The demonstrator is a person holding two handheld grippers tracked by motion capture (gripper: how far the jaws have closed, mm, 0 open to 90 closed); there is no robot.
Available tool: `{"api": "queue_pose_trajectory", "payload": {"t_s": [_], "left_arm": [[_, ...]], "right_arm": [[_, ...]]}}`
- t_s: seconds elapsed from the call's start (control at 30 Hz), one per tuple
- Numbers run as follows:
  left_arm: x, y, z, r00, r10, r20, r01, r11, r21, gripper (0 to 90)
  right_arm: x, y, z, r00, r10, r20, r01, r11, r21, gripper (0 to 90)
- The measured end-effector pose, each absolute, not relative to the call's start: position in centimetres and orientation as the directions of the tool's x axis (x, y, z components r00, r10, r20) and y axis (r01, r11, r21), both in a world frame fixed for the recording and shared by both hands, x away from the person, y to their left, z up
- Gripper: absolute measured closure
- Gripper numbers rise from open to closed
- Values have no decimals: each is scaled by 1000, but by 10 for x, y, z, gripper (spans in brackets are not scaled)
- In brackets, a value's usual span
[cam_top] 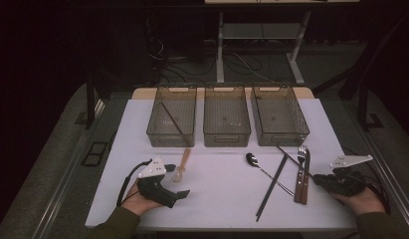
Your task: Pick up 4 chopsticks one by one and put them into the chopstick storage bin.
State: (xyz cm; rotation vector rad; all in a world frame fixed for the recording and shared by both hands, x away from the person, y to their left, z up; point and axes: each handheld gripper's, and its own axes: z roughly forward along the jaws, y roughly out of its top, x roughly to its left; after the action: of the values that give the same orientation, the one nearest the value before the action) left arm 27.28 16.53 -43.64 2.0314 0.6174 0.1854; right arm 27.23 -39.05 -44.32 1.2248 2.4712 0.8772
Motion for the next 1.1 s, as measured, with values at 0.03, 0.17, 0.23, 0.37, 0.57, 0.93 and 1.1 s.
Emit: {"api": "queue_pose_trajectory", "payload": {"t_s": [0.03, 0.17, 0.23, 0.37, 0.57, 0.93, 1.1], "left_arm": [[273, 165, -436, 860, 497, -119, 350, -403, 846, 0], [273, 165, -437, 860, 496, -119, 350, -403, 846, 0], [273, 165, -437, 860, 496, -119, 350, -403, 846, 0], [273, 165, -436, 859, 498, -120, 351, -402, 846, 0], [273, 165, -436, 859, 498, -120, 351, -402, 846, 0], [273, 165, -436, 859, 498, -121, 352, -401, 846, 0], [273, 165, -436, 859, 498, -120, 352, -401, 846, 0]], "right_arm": [[272, -391, -443, -615, 787, 50, 641, 462, 613, 830], [272, -392, -444, -621, 782, 54, 636, 463, 618, 836], [273, -392, -444, -624, 780, 52, 633, 466, 618, 837], [273, -392, -443, -628, 777, 48, 630, 471, 618, 838], [272, -394, -441, -627, 777, 58, 628, 459, 629, 838], [269, -394, -432, -634, 768, 88, 606, 423, 674, 839], [267, -391, -427, -650, 753, 101, 588, 415, 694, 838]]}}
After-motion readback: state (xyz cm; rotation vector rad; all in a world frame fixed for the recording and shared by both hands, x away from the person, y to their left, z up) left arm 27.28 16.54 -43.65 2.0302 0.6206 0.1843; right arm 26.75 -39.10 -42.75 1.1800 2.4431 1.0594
